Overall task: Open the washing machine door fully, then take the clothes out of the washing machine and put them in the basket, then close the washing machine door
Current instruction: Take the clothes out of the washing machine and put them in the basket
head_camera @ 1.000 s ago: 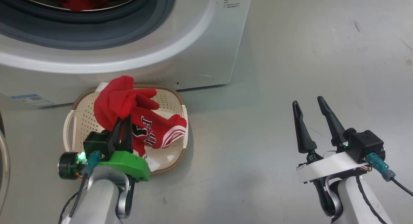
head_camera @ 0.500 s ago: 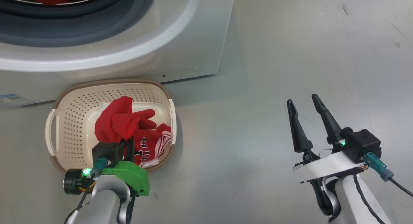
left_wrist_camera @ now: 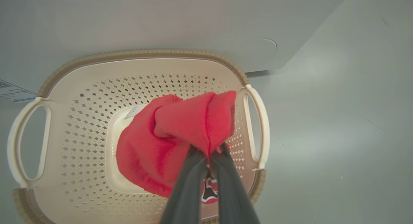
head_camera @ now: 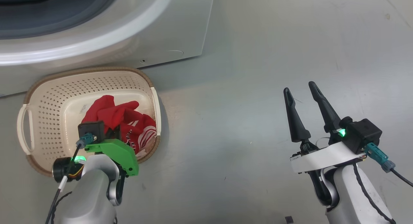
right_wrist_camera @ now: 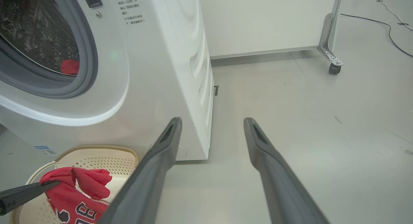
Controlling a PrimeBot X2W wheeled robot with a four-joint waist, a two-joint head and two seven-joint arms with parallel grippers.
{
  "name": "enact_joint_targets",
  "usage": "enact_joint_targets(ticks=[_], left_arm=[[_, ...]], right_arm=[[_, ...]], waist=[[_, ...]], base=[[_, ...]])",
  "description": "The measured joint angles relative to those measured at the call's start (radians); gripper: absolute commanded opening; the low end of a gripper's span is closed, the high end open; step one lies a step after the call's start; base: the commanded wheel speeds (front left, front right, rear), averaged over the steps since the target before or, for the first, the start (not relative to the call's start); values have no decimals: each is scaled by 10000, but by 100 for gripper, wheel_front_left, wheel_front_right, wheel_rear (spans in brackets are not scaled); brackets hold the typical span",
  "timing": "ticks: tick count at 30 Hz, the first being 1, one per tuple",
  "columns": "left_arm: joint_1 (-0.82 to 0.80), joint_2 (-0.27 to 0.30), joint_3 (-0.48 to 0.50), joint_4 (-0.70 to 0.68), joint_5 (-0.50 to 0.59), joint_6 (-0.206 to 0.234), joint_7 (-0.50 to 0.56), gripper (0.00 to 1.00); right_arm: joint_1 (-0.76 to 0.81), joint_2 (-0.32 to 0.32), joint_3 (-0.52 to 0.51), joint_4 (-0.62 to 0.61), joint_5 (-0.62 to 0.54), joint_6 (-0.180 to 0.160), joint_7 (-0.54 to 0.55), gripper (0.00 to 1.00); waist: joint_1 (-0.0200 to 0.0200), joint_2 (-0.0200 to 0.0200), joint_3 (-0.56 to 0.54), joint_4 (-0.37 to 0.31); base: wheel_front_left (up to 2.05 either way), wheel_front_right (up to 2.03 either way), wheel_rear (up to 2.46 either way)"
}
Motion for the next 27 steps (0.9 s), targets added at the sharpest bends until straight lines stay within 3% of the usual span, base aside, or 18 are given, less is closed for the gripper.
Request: enact_joint_targets(ticks=[4, 7, 17, 27], left_arm=[[-463, -2, 6, 391, -180, 15, 58, 2], [-682, -4, -6, 633, -259, 40, 58, 100], [-1019, -12, -23, 1540, -347, 42, -19, 100], [-1028, -19, -347, 1776, -380, 42, -959, 100]], right_arm=[[-168, -2, -6, 17, 12, 0, 0, 100], [-187, 0, -13, 27, 65, 0, 0, 100], [-349, 0, -46, 115, 169, 0, 0, 100], [-344, 0, -111, 278, 226, 0, 0, 100]], waist=[[0, 0, 179, -141], [0, 0, 234, -214], [0, 0, 199, -331], [0, 0, -165, -331]], base=[[0, 0, 0], [0, 0, 0], [0, 0, 0], [0, 0, 0]])
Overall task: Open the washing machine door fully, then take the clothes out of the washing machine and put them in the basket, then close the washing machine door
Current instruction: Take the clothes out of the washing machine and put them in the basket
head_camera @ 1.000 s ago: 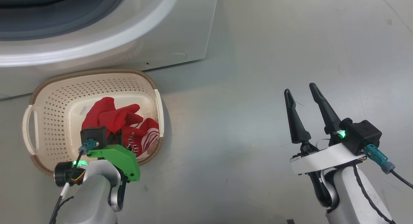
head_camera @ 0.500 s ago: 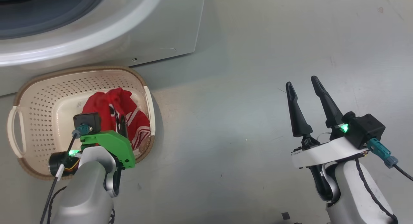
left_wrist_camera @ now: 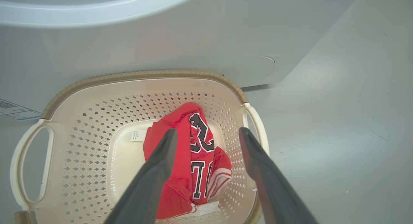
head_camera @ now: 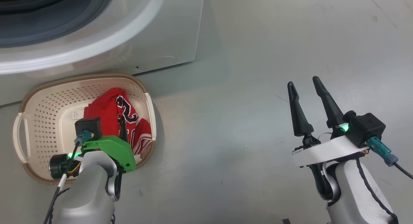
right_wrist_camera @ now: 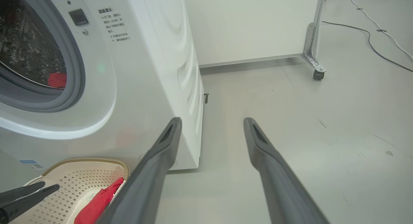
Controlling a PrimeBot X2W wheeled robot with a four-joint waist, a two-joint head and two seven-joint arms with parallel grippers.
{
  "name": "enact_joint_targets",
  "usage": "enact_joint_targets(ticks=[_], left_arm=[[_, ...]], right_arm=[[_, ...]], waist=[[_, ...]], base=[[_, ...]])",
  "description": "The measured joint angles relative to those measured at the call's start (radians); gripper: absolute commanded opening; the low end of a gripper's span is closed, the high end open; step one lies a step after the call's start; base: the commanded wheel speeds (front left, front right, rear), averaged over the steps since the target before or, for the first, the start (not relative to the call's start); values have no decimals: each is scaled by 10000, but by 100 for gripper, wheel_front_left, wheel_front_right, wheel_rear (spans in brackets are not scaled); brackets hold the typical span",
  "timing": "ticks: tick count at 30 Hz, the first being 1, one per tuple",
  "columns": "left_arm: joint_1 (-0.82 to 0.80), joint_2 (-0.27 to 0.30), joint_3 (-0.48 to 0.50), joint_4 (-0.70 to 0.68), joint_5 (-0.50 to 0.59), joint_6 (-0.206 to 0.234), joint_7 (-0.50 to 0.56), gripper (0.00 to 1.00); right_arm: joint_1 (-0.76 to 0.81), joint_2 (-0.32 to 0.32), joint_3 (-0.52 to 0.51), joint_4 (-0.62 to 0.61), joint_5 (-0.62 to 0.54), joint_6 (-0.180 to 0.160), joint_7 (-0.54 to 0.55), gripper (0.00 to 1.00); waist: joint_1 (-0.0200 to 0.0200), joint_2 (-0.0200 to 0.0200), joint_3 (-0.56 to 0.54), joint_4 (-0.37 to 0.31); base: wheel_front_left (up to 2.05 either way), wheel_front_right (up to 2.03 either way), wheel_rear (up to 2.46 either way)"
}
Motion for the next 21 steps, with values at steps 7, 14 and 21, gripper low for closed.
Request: enact_joint_targets(ticks=[7, 14, 21], left_arm=[[11, -2, -462, -267, -38, -23, -393, 100], [107, -2, -663, -1009, -33, -23, -497, 100], [412, -2, -583, -2466, 236, -21, -497, 100]], right_arm=[[39, 0, -127, 127, -100, 0, 0, 100], [343, 0, -299, 242, -267, 0, 0, 100], [672, 0, -431, 322, -458, 0, 0, 100]], waist=[[0, 0, -388, 175], [0, 0, -885, 441], [0, 0, -1453, 783]], base=[[0, 0, 0], [0, 0, 0], [0, 0, 0]])
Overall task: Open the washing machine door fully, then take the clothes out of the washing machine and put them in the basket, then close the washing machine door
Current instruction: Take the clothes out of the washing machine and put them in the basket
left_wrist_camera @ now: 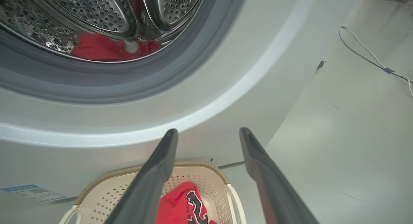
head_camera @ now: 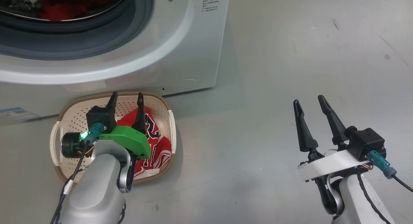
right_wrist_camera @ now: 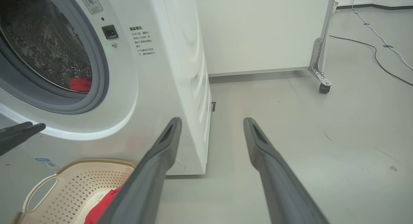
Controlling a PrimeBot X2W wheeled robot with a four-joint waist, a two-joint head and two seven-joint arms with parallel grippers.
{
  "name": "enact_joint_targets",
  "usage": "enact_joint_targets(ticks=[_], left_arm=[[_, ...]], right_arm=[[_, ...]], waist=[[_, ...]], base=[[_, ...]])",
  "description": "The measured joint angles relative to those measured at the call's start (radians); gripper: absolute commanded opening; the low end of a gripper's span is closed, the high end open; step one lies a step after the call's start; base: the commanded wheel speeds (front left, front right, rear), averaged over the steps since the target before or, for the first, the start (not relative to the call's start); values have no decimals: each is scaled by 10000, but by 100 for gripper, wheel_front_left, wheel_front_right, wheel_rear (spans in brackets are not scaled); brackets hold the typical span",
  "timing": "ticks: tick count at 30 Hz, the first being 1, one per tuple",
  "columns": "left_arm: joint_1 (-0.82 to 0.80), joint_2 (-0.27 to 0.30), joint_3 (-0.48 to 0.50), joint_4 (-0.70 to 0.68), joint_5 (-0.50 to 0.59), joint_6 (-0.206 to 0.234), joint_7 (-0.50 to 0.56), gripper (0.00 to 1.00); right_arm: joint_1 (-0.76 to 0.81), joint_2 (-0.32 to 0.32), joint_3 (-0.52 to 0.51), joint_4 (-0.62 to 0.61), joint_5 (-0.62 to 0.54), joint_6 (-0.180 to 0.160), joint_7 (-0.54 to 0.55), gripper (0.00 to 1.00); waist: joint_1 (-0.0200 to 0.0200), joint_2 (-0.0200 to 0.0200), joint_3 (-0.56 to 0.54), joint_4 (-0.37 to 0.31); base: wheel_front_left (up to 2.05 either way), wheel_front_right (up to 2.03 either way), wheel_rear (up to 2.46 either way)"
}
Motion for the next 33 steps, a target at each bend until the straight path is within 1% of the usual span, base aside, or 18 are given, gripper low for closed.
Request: enact_joint_targets(ticks=[5, 9, 14, 17, 23, 27, 29, 33], left_arm=[[302, 4, 253, -1043, 226, 2, 0, 100], [741, 4, 267, -1728, 311, 6, 0, 100], [1109, 4, 290, -2497, 742, 6, 0, 100], [1358, 6, 314, -2849, 911, 6, 0, 100], [1926, 33, 366, -3344, 1250, 8, 0, 100], [2656, 207, 433, -3613, 1453, 19, 0, 100], [2987, 215, 470, -3643, 1467, 19, 0, 100], [3564, 228, 495, -3810, 1480, 19, 0, 100]], right_arm=[[258, 4, -115, 15, -100, 0, 0, 100], [524, 4, -245, 19, -157, -10, 0, 100], [818, 6, -291, 15, -176, -15, 0, 100], [965, 8, -295, 4, -184, -107, 0, 100], [1250, 13, -293, -44, -184, -121, 0, 100], [1561, 15, -293, -167, -184, -366, 0, 100], [1721, 19, -301, -209, -184, -385, 0, 100], [2080, 25, -347, -282, -169, -546, 0, 100]], waist=[[0, 0, -437, 225], [0, 0, -802, 394], [0, 0, -1262, 598], [0, 0, -1533, 706], [0, 0, -1964, 849], [0, 0, -2353, 944], [0, 0, -2492, 976], [0, 0, -2739, 1058]], base=[[0, 0, 0], [0, 0, 0], [0, 0, 0], [0, 0, 0], [0, 0, 0], [0, 0, 0], [0, 0, 0], [0, 0, 0]])
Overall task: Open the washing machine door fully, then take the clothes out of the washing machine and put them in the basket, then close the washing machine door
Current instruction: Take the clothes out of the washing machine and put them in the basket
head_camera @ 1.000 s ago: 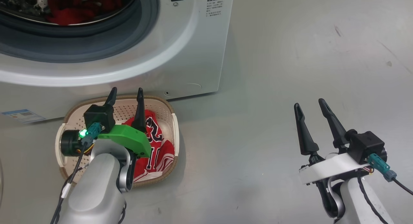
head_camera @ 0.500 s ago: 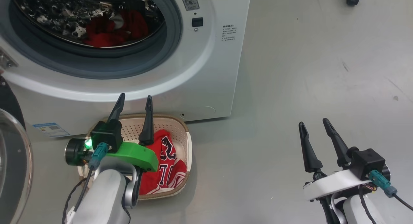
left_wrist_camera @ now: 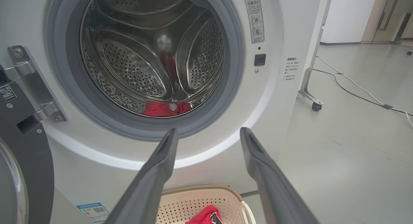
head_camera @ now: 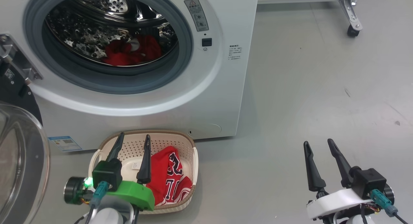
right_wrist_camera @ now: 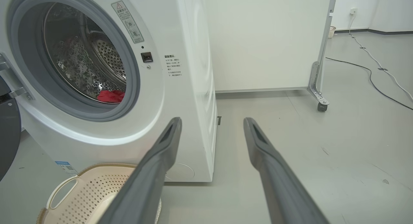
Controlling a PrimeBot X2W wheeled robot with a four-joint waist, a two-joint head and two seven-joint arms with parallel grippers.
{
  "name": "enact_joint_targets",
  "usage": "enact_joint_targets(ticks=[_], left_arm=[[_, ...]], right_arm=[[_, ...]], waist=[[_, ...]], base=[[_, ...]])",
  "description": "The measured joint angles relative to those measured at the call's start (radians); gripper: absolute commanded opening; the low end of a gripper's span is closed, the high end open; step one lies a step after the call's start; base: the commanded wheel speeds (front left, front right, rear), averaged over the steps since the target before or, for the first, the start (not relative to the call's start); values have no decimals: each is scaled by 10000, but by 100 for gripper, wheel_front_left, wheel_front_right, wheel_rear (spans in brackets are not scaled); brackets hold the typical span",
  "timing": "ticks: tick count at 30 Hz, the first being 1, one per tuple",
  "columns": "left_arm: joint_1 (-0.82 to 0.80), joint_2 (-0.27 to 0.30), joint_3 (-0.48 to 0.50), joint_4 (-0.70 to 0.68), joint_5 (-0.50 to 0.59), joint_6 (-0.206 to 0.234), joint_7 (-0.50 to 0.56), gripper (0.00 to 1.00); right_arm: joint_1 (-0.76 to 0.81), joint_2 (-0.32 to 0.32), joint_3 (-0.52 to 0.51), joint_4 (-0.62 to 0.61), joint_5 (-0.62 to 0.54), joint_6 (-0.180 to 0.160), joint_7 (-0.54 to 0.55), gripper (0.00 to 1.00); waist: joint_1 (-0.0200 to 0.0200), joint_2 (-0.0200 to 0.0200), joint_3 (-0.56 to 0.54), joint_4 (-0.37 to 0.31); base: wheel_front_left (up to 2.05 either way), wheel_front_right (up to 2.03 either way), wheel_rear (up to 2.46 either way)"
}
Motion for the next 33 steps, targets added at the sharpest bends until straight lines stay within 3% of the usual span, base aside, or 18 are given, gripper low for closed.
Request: enact_joint_targets(ticks=[17, 33], left_arm=[[1428, 77, 117, -717, 127, 2, 0, 100], [1794, 77, 134, -1197, 349, 4, 2, 100]], right_arm=[[550, 27, 174, -316, 0, -184, 0, 100], [604, 25, 267, -472, -2, -278, 0, 100]], waist=[[0, 0, -375, 289], [0, 0, -373, 353]], base=[[0, 0, 0], [0, 0, 0]])
